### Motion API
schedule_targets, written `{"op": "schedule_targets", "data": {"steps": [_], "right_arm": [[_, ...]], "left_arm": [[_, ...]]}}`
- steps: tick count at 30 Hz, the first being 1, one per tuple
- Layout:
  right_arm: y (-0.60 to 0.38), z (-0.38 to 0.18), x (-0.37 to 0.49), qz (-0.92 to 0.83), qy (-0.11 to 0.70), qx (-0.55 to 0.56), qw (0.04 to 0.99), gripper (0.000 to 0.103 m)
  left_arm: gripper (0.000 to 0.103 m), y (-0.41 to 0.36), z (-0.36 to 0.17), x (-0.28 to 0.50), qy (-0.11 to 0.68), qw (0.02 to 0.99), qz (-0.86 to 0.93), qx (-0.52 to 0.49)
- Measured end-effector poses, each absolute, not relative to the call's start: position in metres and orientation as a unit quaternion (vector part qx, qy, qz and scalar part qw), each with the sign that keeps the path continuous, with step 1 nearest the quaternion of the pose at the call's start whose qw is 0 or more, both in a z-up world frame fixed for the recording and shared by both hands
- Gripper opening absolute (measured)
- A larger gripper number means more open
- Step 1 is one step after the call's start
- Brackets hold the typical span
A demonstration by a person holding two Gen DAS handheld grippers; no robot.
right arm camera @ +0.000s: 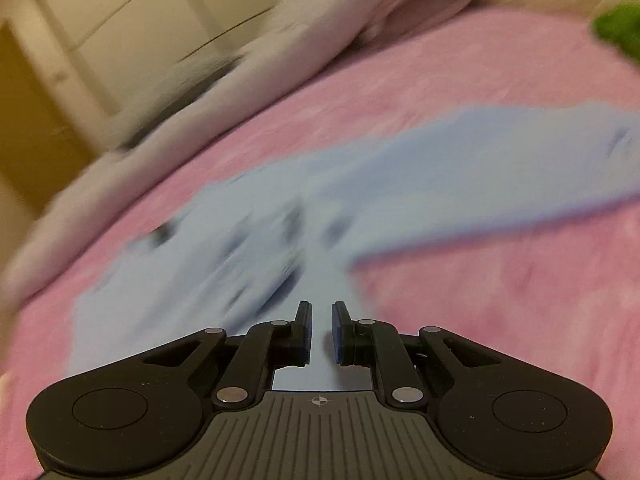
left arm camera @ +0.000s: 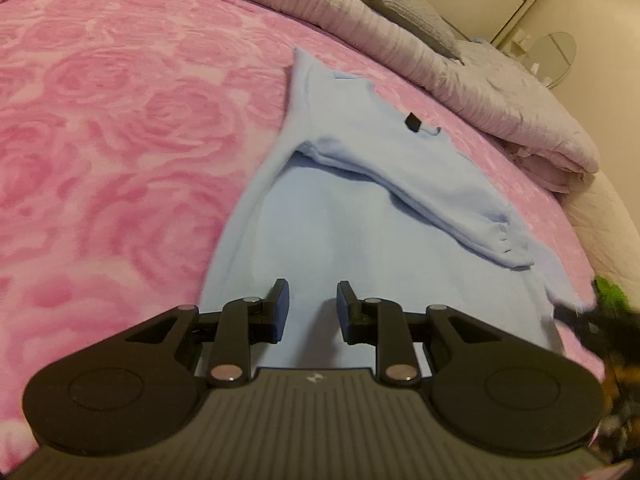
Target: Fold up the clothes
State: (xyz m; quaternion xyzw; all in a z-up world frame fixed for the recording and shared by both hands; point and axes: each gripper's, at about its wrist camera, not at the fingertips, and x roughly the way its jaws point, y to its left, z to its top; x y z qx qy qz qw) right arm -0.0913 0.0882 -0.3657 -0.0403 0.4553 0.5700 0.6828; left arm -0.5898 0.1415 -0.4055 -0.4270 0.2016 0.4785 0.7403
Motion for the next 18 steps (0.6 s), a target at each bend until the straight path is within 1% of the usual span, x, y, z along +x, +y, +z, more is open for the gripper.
{"op": "schedule_targets", "data": {"steps": [1,3,5,10,12,14,18], "right_arm": [[0.076,-0.368,-0.097,0.580,0.468,-0.050,0.665,0.012],[0.051,-0.376,-0.108,0.574,0.480,-0.089,0.657,0.012],[0.021,-0.378,-0.117,0.572,0.472,-0.110,0.661,0.012],[-0.027,-0.352,-0.150,0.579,0.414,-0.167,0.682,0.012],[-0.040,-0.350,-0.157,0.579,0.409,-0.174,0.684,0.012],[-0.045,-0.359,-0.162,0.569,0.426,-0.195,0.676,0.012],[-0.069,-0.352,-0.161,0.571,0.432,-0.152,0.681,0.012]], "left_arm": [[0.021,0.138,-0.405,-0.591,0.206,0.738,0.481,-0.427],[0.021,0.128,-0.403,-0.592,0.215,0.732,0.485,-0.427],[0.021,0.113,-0.398,-0.593,0.225,0.728,0.489,-0.424],[0.021,0.069,-0.391,-0.601,0.237,0.721,0.496,-0.422],[0.021,0.052,-0.388,-0.605,0.241,0.716,0.498,-0.426],[0.021,0.035,-0.382,-0.613,0.232,0.716,0.500,-0.427],[0.027,0.016,-0.368,-0.629,0.225,0.711,0.526,-0.409]]}}
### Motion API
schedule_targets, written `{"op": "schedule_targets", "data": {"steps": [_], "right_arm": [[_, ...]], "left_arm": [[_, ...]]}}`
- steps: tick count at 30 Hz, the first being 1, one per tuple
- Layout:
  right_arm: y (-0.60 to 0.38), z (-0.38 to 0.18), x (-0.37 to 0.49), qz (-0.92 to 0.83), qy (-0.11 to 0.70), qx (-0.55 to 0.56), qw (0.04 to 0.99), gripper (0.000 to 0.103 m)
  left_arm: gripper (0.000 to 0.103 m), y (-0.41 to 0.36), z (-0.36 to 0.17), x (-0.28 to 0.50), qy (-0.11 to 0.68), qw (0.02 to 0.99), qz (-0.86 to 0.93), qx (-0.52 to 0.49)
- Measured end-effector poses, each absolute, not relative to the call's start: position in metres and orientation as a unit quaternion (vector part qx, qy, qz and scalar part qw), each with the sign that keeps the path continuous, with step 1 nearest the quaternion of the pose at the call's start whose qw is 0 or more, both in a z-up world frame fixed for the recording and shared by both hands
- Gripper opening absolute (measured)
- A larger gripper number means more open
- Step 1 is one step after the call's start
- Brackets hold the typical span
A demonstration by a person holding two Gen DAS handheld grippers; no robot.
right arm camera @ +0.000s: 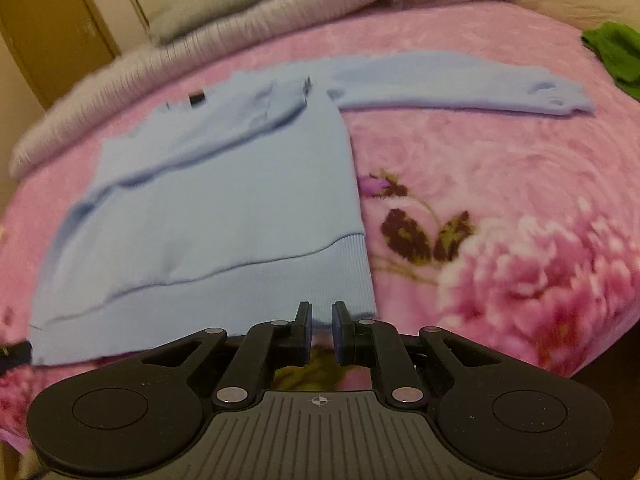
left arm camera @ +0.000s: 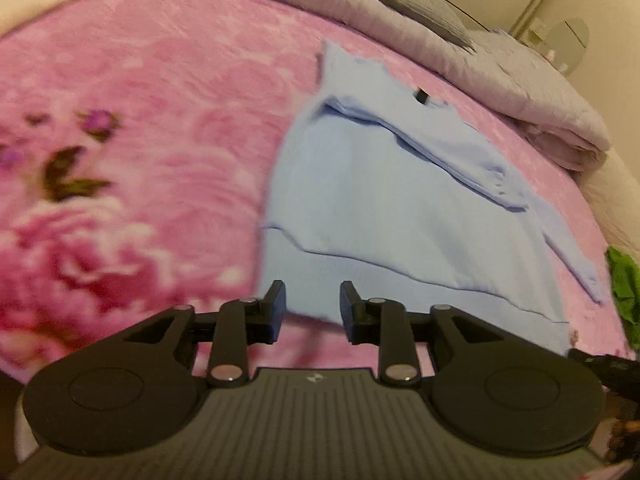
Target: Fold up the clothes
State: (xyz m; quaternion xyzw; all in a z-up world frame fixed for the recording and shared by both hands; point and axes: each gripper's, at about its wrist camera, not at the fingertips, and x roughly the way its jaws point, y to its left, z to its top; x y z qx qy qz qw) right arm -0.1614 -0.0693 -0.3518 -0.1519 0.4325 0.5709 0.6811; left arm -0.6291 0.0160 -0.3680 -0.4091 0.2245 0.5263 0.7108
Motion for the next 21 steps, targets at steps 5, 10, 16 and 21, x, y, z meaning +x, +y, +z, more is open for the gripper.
{"op": "schedule_targets", "data": {"steps": [5,10,16,21], "right_arm": [[-0.076,-0.354,-0.132,0.553,0.488,-0.061,0.672,0.038],[-0.070,-0.360,-0.116,0.544,0.513,-0.010,0.664,0.057],[-0.041,-0.370,-0.121,0.551,0.511,-0.033,0.659,0.041],[-0.045,-0.365,-0.109,0.563,0.512,-0.032,0.648,0.007]], "left_arm": [[0.032,0.022,-0.365,-0.641,0.198,0.710,0.532,-0.417],[0.032,0.055,-0.389,-0.634,0.202,0.693,0.524,-0.452],[0.007,0.061,-0.405,-0.631,0.186,0.709,0.506,-0.454],[0.007,0.040,-0.391,-0.641,0.169,0.726,0.497,-0.444]]}}
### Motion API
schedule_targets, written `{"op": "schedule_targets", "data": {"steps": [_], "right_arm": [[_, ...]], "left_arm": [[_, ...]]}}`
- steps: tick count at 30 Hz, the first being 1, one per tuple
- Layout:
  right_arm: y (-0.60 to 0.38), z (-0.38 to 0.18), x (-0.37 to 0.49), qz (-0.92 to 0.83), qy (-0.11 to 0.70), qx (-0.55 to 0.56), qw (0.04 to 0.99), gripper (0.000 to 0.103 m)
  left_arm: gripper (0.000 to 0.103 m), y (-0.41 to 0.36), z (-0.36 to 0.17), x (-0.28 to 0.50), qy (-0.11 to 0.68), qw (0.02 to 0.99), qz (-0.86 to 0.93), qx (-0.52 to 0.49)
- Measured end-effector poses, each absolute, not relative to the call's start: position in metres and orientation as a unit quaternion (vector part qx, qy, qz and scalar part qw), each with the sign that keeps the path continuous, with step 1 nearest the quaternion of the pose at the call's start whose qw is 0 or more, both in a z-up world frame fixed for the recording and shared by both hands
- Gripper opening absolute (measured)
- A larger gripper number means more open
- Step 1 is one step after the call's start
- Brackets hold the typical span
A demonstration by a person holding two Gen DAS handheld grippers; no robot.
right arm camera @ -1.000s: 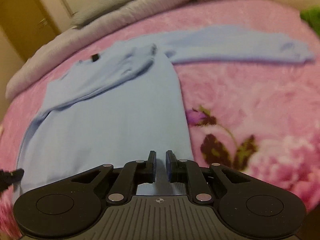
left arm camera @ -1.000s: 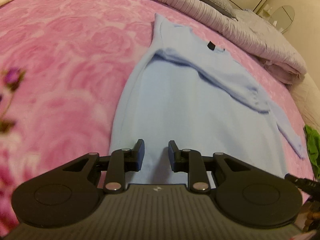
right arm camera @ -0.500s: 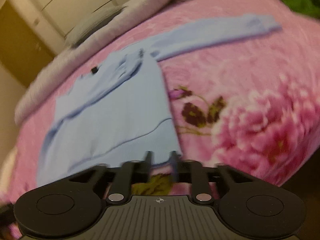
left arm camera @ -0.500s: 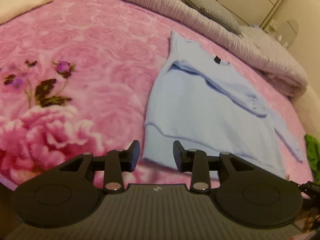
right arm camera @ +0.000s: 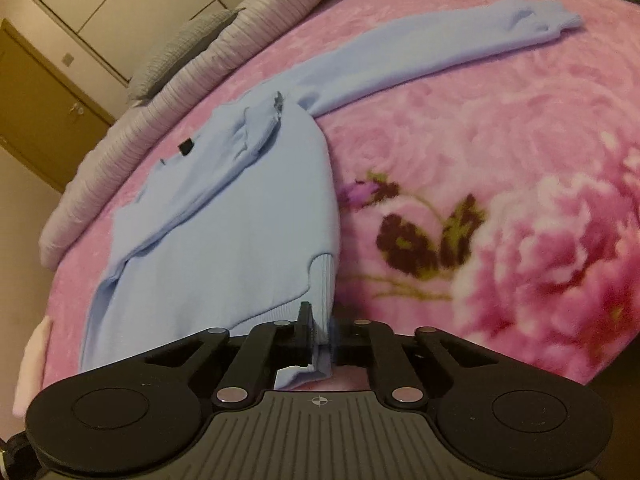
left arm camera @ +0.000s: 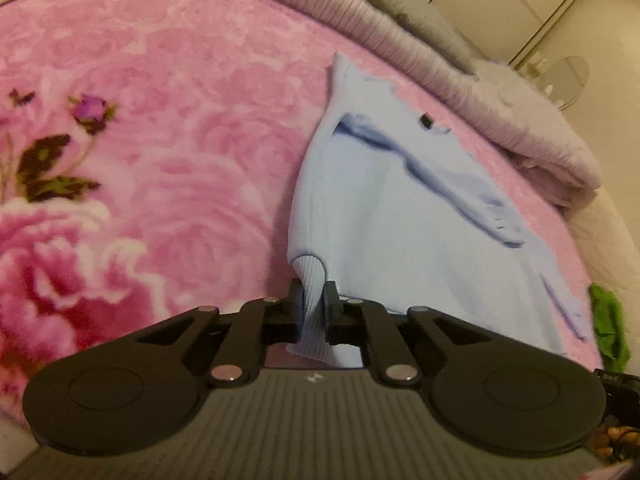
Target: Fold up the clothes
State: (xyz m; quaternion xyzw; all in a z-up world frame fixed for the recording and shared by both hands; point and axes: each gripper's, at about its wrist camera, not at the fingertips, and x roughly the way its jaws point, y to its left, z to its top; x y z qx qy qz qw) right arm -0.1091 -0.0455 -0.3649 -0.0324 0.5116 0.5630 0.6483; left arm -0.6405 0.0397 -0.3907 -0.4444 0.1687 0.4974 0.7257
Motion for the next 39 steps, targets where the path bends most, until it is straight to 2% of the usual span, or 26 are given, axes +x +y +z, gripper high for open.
{"op": "schedule_targets", "data": {"steps": [4,6,9,12,15,18,22,30,34,39], "right_arm": [[-0.056,-0.356,-0.105,0.564,0.497,-0.045,0.658,0.007],[-0.053,-0.365,-0.104,0.551,0.502,-0.069,0.663,0.007],[-0.060,-0.365,-0.103,0.537,0.506,-0.074,0.671,0.010],[-0.066,-0.344,-0.113,0.516,0.464,-0.119,0.710,0.012],[-0.072,-0.324,-0.124,0.550,0.411,-0.112,0.719,0.012],[-0.064,-0.331,-0.132,0.574,0.424,-0.104,0.693,0.012],[-0.059,-0.363,-0.134,0.556,0.478,-0.129,0.668,0.012],[-0.077,-0.339,-0.076,0.544,0.487,-0.035,0.683,0.012],[-0.075,-0.353,-0.013,0.497,0.532,0.064,0.682,0.012],[-0.068,-0.364,0.047,0.470,0.537,0.133,0.687,0.012]], "left_arm": [[0.009,0.030,-0.395,-0.632,0.204,0.720,0.494,-0.442],[0.015,0.030,-0.401,-0.632,0.219,0.705,0.505,-0.447],[0.016,0.022,-0.385,-0.631,0.238,0.701,0.524,-0.420],[0.015,0.015,-0.365,-0.622,0.256,0.713,0.535,-0.373],[0.015,0.012,-0.353,-0.607,0.255,0.734,0.523,-0.351],[0.017,0.018,-0.360,-0.578,0.264,0.748,0.496,-0.353],[0.016,0.025,-0.380,-0.540,0.315,0.735,0.472,-0.372],[0.019,0.037,-0.370,-0.494,0.317,0.762,0.445,-0.347],[0.019,0.061,-0.373,-0.466,0.326,0.765,0.435,-0.345],[0.020,0.094,-0.381,-0.428,0.331,0.771,0.421,-0.345]]}}
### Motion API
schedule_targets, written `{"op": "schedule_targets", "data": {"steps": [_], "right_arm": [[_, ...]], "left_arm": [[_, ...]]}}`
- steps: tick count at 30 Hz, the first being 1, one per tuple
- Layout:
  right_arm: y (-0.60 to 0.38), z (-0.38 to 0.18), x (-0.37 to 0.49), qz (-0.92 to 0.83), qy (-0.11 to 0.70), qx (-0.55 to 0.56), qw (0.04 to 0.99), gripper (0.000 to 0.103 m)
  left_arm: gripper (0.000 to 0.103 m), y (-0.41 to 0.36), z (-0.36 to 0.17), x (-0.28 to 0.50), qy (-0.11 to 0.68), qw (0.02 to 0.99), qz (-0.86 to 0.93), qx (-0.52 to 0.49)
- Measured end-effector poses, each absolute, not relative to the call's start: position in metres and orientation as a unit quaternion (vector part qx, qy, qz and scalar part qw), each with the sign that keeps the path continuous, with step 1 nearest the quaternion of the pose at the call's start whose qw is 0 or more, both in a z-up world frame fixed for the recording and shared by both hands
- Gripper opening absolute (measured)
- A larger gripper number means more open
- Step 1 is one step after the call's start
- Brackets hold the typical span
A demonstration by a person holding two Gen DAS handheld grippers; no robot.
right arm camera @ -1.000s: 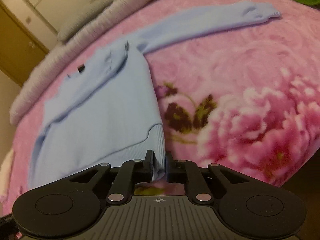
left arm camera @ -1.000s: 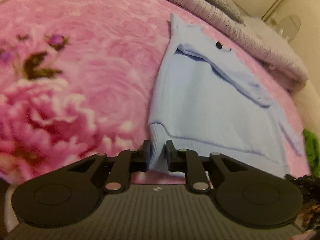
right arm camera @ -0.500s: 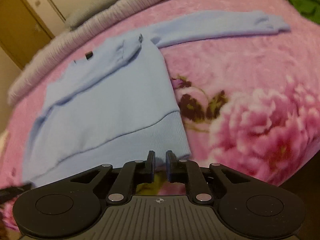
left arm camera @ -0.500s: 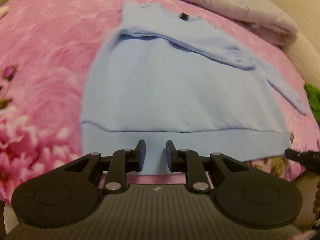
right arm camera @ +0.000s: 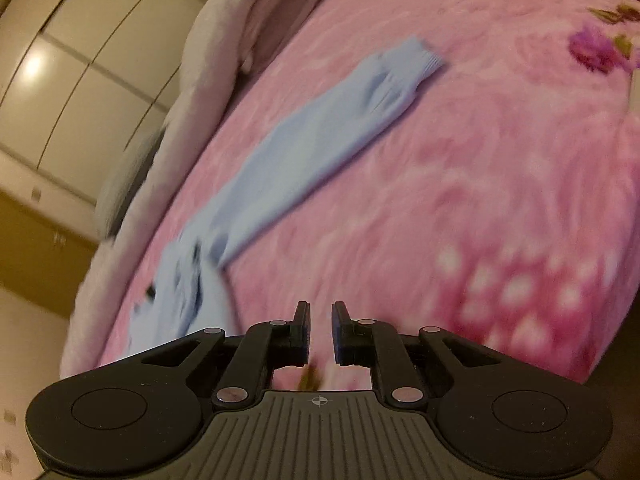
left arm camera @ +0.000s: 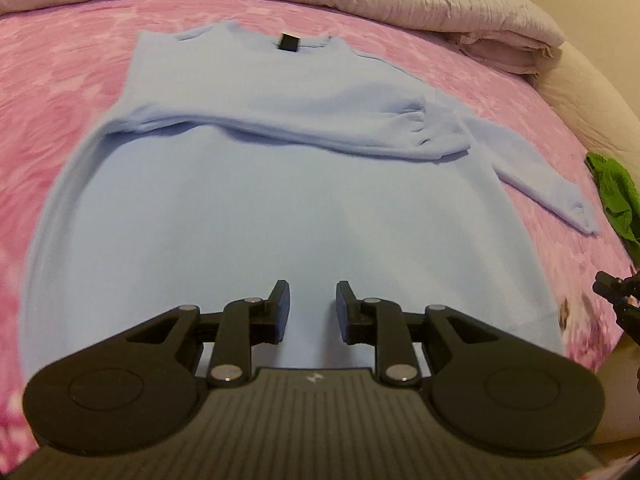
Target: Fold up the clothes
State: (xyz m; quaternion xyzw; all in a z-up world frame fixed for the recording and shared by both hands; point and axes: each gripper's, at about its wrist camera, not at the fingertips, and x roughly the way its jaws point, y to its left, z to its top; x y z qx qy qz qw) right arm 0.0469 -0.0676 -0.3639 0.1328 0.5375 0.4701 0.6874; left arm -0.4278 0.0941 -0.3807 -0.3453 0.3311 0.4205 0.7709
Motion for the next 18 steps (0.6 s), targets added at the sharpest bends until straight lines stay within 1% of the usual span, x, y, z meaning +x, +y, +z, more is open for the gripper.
{"op": "schedule_targets", "data": {"steps": [6,13,15,18], "right_arm": [[-0.036,-0.389,0.118,0.417,0.537,0.206,0.704,0.012],[-0.007,-0.426,0.171,0.351,0.539,0.348,0.682,0.012],[-0.001,-0.430,0.175,0.341,0.536,0.363,0.682,0.012],[0.005,-0.423,0.170,0.329,0.532,0.348,0.699,0.012]], "left_arm": [[0.021,0.126,-0.394,-0.399,0.324,0.773,0.412,-0.357],[0.021,0.143,-0.399,-0.416,0.301,0.770,0.411,-0.383],[0.021,0.144,-0.397,-0.426,0.294,0.767,0.417,-0.390],[0.021,0.145,-0.397,-0.440,0.287,0.761,0.426,-0.396]]}}
